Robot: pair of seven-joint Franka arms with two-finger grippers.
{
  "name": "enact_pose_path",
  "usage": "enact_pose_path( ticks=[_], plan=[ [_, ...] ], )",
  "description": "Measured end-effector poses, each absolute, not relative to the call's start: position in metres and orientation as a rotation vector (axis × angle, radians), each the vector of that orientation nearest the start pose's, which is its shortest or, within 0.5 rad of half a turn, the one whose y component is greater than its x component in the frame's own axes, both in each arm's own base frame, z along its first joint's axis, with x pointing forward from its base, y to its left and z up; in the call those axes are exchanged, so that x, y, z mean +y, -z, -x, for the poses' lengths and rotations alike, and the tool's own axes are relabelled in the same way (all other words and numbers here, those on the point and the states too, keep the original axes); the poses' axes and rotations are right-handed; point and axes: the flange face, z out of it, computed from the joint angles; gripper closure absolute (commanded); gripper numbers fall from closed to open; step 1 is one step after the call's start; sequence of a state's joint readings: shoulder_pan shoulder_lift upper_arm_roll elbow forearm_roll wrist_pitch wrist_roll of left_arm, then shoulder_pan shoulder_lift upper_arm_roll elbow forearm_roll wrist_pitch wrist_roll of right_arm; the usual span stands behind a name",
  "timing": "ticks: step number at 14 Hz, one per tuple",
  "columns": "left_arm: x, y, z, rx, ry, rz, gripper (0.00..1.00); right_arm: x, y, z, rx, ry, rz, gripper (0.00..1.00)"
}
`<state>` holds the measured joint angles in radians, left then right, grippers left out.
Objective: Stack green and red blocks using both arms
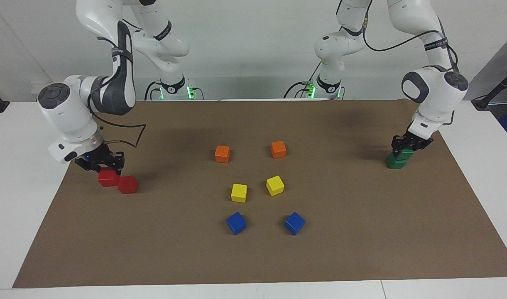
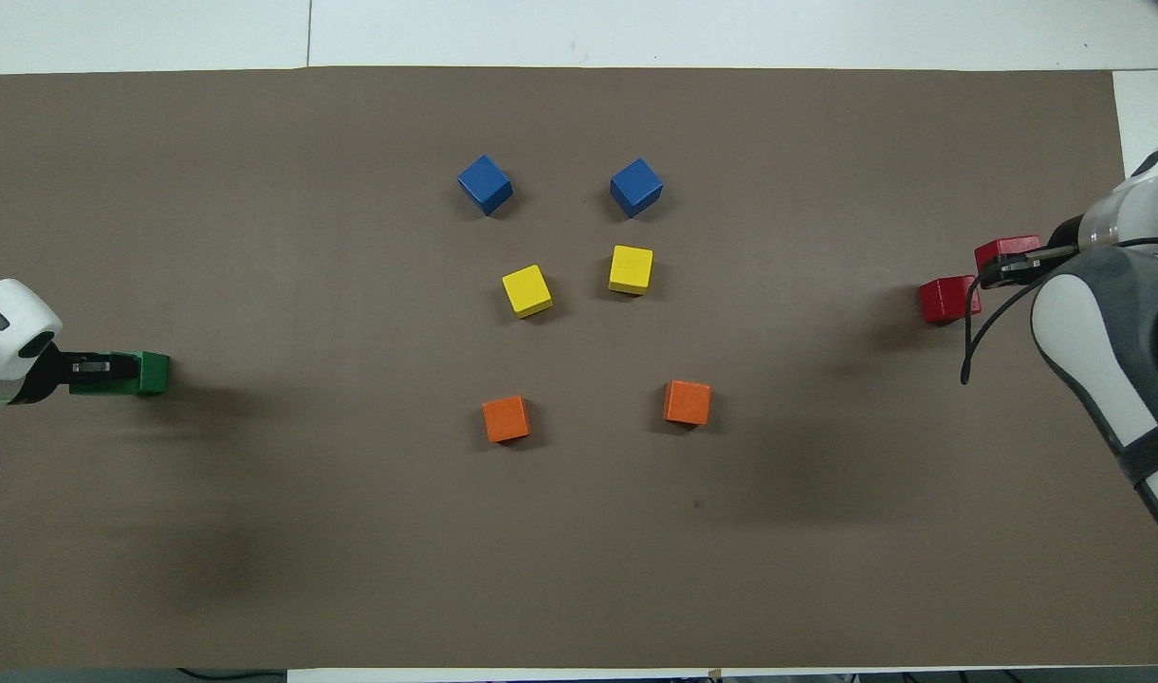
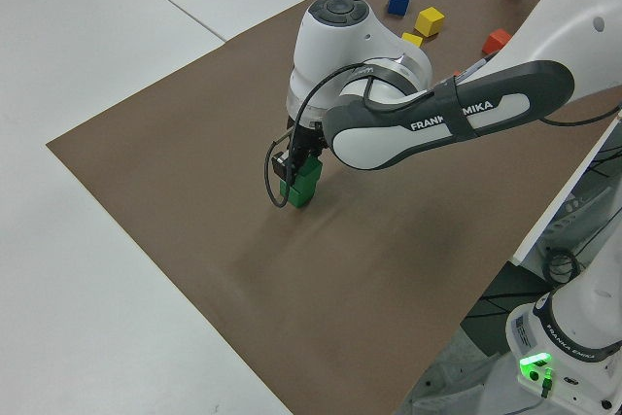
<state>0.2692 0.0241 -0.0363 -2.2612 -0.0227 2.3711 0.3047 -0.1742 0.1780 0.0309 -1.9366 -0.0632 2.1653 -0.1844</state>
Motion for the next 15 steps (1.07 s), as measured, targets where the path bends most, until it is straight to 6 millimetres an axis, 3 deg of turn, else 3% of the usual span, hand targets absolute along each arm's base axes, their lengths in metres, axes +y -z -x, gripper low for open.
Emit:
enact_pose_path(
  ticks=[6,7,8,15],
  plan=[
    [0.123,-0.354,-0.517,0.075,0.201,3.117,1.0,-0.082,-0.38,-0.586,-0.116,0.081,3.192,1.0],
    [0.123,-0.354,-0.517,0.075,0.206,3.115,0.53,-0.082,-0.377,-0.584,-0.108,0.075,3.192,1.0],
    [0.123,-0.354,-0.517,0.075,0.206,3.115,0.01,-0.081,-0.374,-0.583,-0.104,0.069,3.191,1.0],
    [0.122,-0.345,-0.514,0.084,0.174,3.123,0.0,-0.081,-0.36,-0.575,-0.098,0.044,3.189,1.0]
  ],
)
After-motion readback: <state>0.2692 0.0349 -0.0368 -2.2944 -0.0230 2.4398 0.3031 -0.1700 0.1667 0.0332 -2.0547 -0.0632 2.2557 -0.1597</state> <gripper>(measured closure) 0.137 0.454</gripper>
